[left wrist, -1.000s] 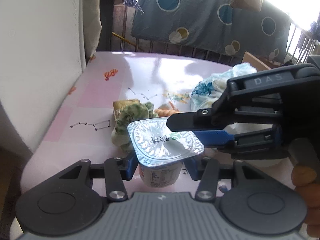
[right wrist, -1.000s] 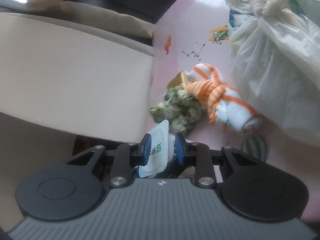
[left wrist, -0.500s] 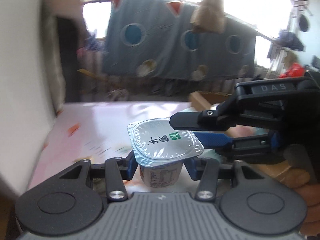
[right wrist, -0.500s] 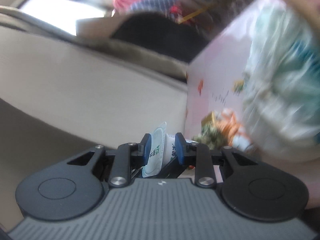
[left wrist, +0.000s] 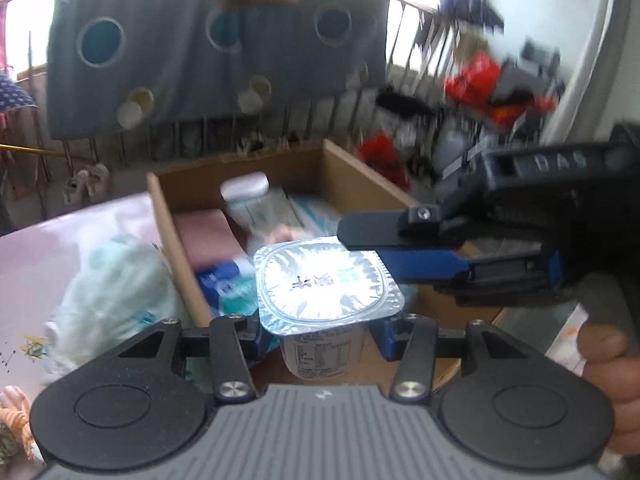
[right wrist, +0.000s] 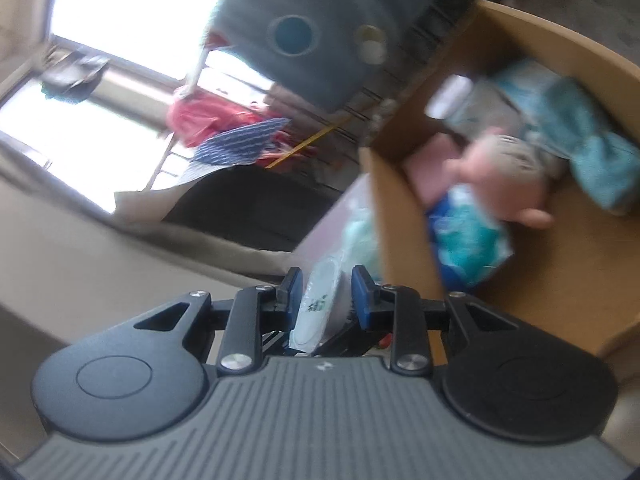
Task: Organize soft objects
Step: 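Grasp the yogurt cup with the left gripper while the right gripper releases it, then lower the yogurt cup into the cardboard box and open the left gripper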
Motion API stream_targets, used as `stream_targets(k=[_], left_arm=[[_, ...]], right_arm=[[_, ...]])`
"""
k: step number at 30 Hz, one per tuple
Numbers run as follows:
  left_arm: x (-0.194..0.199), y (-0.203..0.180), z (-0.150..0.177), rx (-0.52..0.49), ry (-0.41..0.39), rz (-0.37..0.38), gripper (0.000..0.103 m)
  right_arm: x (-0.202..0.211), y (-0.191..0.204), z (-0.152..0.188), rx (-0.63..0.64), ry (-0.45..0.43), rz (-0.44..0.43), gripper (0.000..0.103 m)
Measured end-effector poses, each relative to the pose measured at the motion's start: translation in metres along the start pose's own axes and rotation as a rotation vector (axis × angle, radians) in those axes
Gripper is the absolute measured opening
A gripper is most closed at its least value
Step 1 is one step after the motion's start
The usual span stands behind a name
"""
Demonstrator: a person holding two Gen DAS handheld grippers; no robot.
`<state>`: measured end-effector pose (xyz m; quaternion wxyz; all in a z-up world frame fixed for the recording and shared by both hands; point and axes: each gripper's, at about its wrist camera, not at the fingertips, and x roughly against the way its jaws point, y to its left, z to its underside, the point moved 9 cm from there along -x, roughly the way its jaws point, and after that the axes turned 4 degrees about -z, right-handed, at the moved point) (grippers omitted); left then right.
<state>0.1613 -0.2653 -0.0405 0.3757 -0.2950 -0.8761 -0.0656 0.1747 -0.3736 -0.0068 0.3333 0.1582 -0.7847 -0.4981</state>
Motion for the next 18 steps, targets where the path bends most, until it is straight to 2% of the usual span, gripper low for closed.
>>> stream_targets(k=[4,8,13,18], left_arm=[[-0.036,-0.004,0.018,-0.031,0.138,-0.037,0.05],[-0.045,0.005,0.032,-0.011,0.207,-0.037,0.05],[-0.029,0.013,0.029,-0.015,0.157,-0.043,0.053],[-0.003,0.023,0.021,0.005,0.102,-0.047,0.054]], right_arm=[[-0.018,-0.054,0.003,-0.099,0.088,0.035,0.028],[-0.044,-0.094,0.013,-0.146,0.177,0.111,0.029],[-0.057,-0.1,0.012,-0.069,0.23,0.191,0.032],[-0.053,-0.106,0.004,-0.041,0.198,0.258,0.033]])
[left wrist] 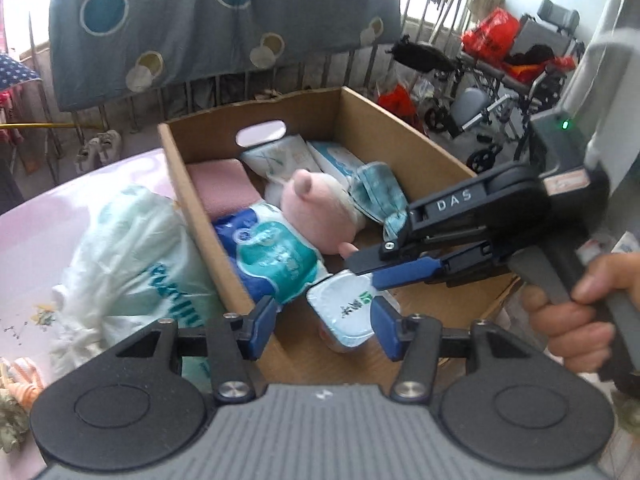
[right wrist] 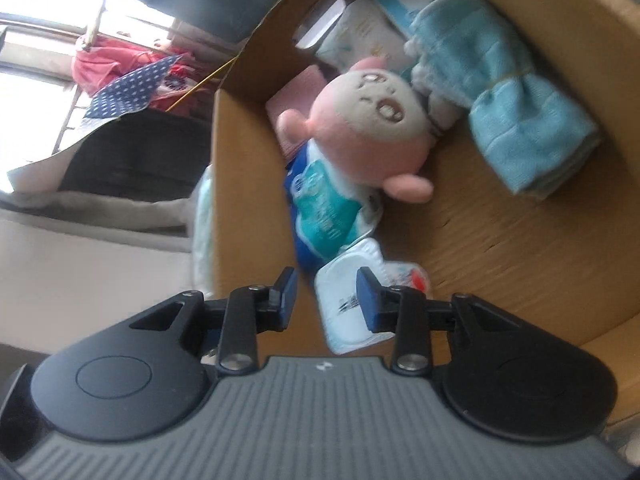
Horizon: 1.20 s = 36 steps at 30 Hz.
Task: Organize soft objects
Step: 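Lower the yogurt cup into the cardboard box and open the left gripper, then grasp the green scrunchie with the left gripper while the right gripper grasps the striped towel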
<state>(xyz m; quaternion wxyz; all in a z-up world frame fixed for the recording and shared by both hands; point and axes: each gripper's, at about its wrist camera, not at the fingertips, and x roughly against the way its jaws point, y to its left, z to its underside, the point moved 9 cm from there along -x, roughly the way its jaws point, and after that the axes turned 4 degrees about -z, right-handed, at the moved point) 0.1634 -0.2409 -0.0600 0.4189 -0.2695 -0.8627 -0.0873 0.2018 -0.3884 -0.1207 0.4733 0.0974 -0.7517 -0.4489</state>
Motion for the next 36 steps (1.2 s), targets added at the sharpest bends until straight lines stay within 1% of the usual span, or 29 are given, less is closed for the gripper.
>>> stream_targets(k=[2,5,7,9,10,11,13,15,16,18,21,23,25,26,28,30,32,33,34,36], left_arm=[[0.011,0.008,0.001,0.009,-0.02,-0.004,0.054],[0.028,0.022,0.005,0.024,-0.049,-0.031,0.057],[0.039,0.037,0.011,0.04,-0.062,-0.051,0.059],[0.048,0.054,0.019,0.068,-0.067,-0.073,0.063],[0.051,0.063,0.025,0.079,-0.062,-0.082,0.066],[0.053,0.072,0.03,0.088,-0.055,-0.094,0.066],[0.058,0.093,0.044,0.111,-0.041,-0.141,0.066],[0.064,0.114,0.059,0.128,-0.032,-0.191,0.066],[0.067,0.125,0.067,0.139,-0.029,-0.214,0.066],[0.074,0.144,0.083,0.163,-0.027,-0.258,0.066],[0.084,0.17,0.107,0.202,-0.019,-0.311,0.066],[0.09,0.186,0.123,0.237,-0.016,-0.333,0.066],[0.098,0.199,0.138,0.273,-0.021,-0.35,0.066],[0.101,0.204,0.144,0.29,-0.023,-0.36,0.066],[0.107,0.214,0.155,0.318,-0.027,-0.384,0.066],[0.111,0.221,0.164,0.333,-0.034,-0.405,0.066],[0.113,0.227,0.168,0.35,-0.038,-0.413,0.066],[0.113,0.23,0.169,0.357,-0.043,-0.412,0.066],[0.113,0.233,0.17,0.361,-0.05,-0.417,0.066],[0.111,0.239,0.171,0.362,-0.062,-0.444,0.066]], right_arm=[[-0.001,-0.004,-0.003,-0.005,-0.016,0.007,0.032],[0.0,-0.004,-0.008,-0.007,-0.044,0.022,0.032],[0.001,-0.003,-0.013,0.028,-0.094,0.074,0.035],[0.002,0.0,-0.018,0.063,-0.117,0.104,0.037],[0.0,-0.001,-0.019,0.064,-0.118,0.119,0.041],[-0.003,-0.002,-0.018,0.061,-0.104,0.136,0.042],[-0.014,-0.007,-0.012,0.039,-0.04,0.151,0.044],[-0.027,-0.007,0.0,0.014,0.032,0.136,0.046],[-0.03,-0.003,0.005,0.032,0.039,0.137,0.052],[-0.034,0.004,0.012,0.059,0.057,0.131,0.057],[-0.041,0.008,0.021,0.056,0.082,0.117,0.057],[-0.043,0.012,0.025,0.053,0.087,0.105,0.061],[-0.044,0.016,0.029,0.053,0.094,0.092,0.067],[-0.044,0.018,0.03,0.057,0.092,0.097,0.067],[-0.037,0.021,0.028,0.079,0.07,0.146,0.068],[-0.022,0.03,0.019,0.13,-0.009,0.21,0.07],[-0.007,0.046,0.01,0.188,-0.089,0.246,0.074],[-0.001,0.057,0.008,0.211,-0.118,0.243,0.076],[0.0,0.072,0.008,0.234,-0.132,0.222,0.077],[-0.003,0.102,0.014,0.281,-0.13,0.156,0.078]])
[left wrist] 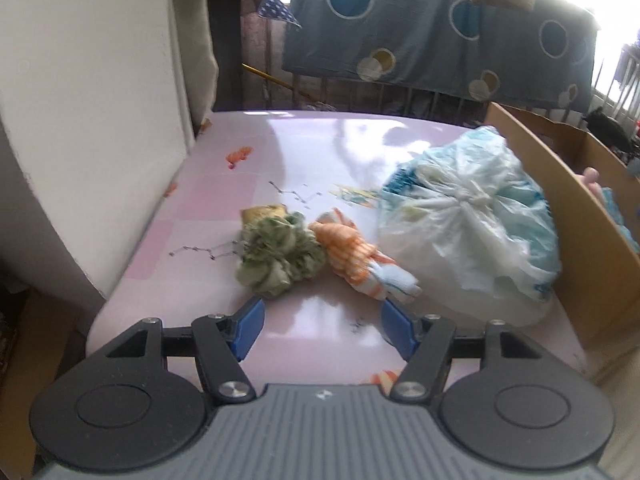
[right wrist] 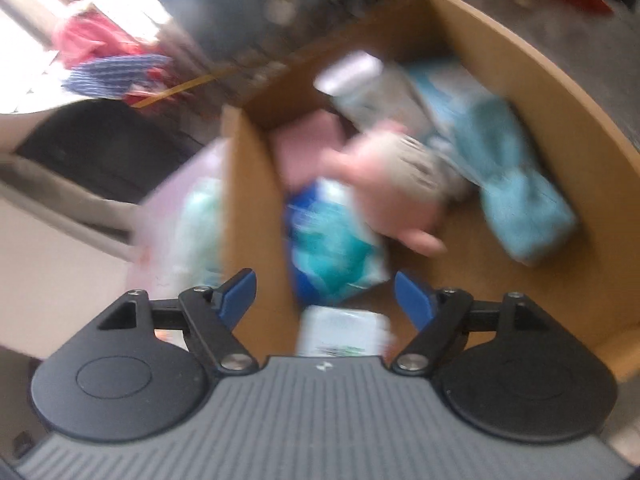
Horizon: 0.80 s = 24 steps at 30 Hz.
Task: Organize soft objects
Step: 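Grasp the green scrunchie with the left gripper while the right gripper grasps the striped towel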
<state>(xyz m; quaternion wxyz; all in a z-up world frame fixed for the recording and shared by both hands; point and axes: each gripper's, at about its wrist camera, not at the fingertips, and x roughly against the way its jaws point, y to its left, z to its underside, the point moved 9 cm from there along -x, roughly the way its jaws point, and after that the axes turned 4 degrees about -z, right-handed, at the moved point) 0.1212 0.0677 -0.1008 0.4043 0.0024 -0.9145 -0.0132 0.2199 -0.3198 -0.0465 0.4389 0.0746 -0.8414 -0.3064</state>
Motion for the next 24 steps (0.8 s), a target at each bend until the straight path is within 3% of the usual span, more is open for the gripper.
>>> stream_targets(k=[5,11,18,24], left_arm=[[-0.016,0.009,-0.01,-0.076,-0.073,-0.083,0.065],[-0.048,0.02,-0.018,-0.167,-0.095,-0.081,0.058],[-0.088,0.033,-0.025,-0.135,-0.033,0.047,0.055],[-0.113,0.037,-0.025,-0.111,0.02,0.079,0.034]], right_arm=[[-0.044,0.114,0.033,0.265,0.121,-0.186,0.08],[-0.131,0.202,0.095,0.614,0.312,-0.218,0.078],[-0.219,0.227,0.136,0.703,0.483,-0.172,0.066],[-0.264,0.211,0.148,0.725,0.55,-0.096,0.053]])
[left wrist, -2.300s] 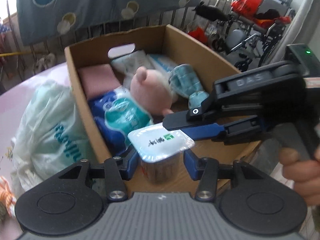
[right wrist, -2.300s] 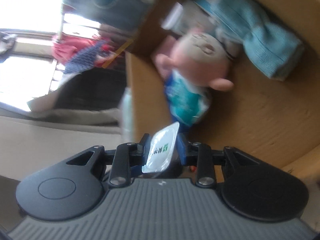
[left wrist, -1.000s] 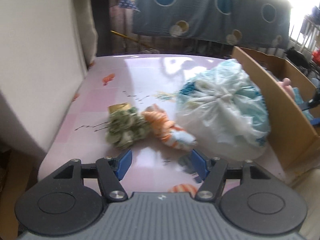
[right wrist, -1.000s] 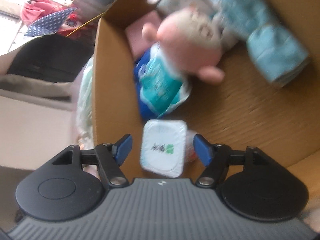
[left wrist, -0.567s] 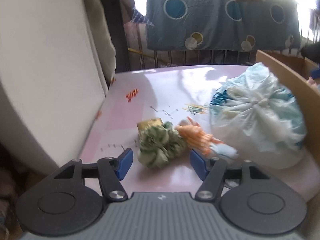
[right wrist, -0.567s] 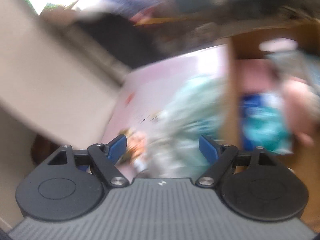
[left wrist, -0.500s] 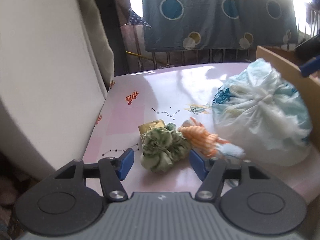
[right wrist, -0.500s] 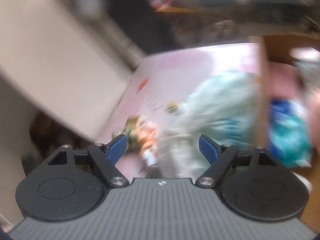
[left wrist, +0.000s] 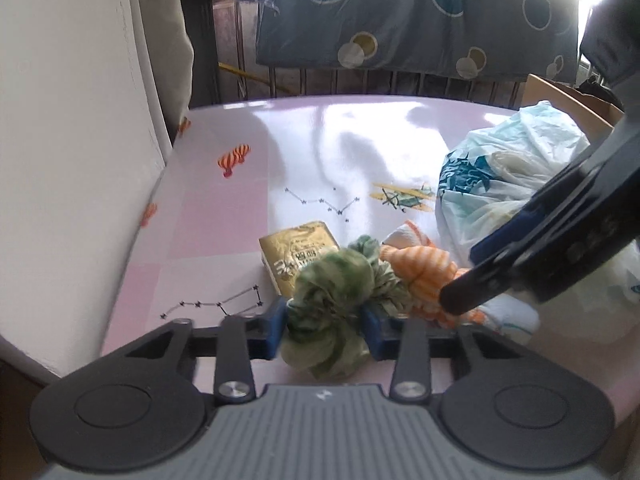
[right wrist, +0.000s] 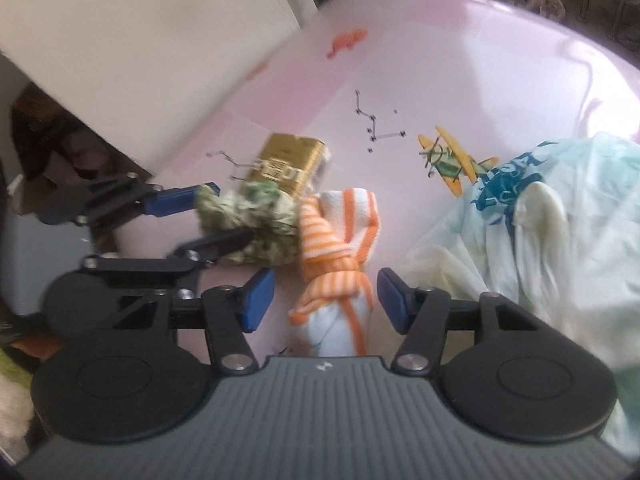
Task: Organize soft objects
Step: 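Grasp the green scrunchie with the left gripper while the right gripper grasps the striped towel, then carry the scrunchie and striped towel into the box and open both grippers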
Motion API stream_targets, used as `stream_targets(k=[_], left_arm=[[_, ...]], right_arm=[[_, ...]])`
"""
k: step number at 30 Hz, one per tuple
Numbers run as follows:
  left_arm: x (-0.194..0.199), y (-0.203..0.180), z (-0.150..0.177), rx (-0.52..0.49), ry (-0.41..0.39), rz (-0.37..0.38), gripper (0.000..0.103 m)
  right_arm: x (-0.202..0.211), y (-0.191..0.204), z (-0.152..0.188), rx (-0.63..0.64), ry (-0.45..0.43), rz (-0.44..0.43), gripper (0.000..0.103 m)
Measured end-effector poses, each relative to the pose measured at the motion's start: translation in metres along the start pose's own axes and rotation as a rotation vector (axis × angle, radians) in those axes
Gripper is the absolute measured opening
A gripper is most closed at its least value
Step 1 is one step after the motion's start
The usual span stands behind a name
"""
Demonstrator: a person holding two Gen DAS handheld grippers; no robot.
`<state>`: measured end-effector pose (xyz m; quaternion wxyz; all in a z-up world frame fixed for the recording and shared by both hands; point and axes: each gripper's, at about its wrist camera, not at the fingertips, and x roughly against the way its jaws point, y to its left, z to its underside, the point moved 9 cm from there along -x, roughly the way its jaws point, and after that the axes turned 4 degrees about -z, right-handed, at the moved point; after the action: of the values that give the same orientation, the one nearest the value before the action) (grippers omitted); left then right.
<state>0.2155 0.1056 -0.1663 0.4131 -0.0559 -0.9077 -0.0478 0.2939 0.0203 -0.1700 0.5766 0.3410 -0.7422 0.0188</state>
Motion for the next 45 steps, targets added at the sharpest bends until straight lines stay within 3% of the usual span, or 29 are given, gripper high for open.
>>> stream_targets(k=[7,10,14,20,24,28,33,40,42,45], left_arm=[[0.002,-0.005,0.003,-0.017,-0.012,0.003,0.016],[0.012,-0.005,-0.001,-0.006,-0.027,0.001,0.014],[0.036,-0.009,-0.009,0.011,-0.06,0.003,0.013],[0.09,-0.026,-0.031,0.003,-0.147,0.015,0.013],[0.124,-0.046,-0.05,0.0,-0.206,0.066,0.013],[0.145,-0.075,-0.067,0.008,-0.232,0.141,0.013],[0.155,-0.121,-0.082,0.026,-0.231,0.262,0.013],[0.152,-0.186,-0.092,-0.007,-0.205,0.347,0.013],[0.15,-0.2,-0.094,-0.011,-0.196,0.359,0.013],[0.148,-0.219,-0.096,-0.02,-0.183,0.365,0.013]], right_arm=[[-0.022,0.004,0.005,0.042,0.03,0.048,0.041],[-0.015,0.006,0.006,0.032,-0.003,0.052,0.038],[0.014,0.011,0.008,-0.018,-0.083,-0.008,0.037],[0.085,0.014,0.019,-0.092,-0.225,-0.098,0.037],[0.151,0.003,0.046,-0.148,-0.348,-0.133,0.037],[0.23,-0.026,0.087,-0.205,-0.478,-0.092,0.037],[0.308,-0.084,0.149,-0.31,-0.584,0.04,0.038],[0.335,-0.17,0.223,-0.428,-0.523,0.218,0.038],[0.325,-0.194,0.236,-0.474,-0.479,0.234,0.038],[0.296,-0.213,0.243,-0.501,-0.399,0.19,0.039]])
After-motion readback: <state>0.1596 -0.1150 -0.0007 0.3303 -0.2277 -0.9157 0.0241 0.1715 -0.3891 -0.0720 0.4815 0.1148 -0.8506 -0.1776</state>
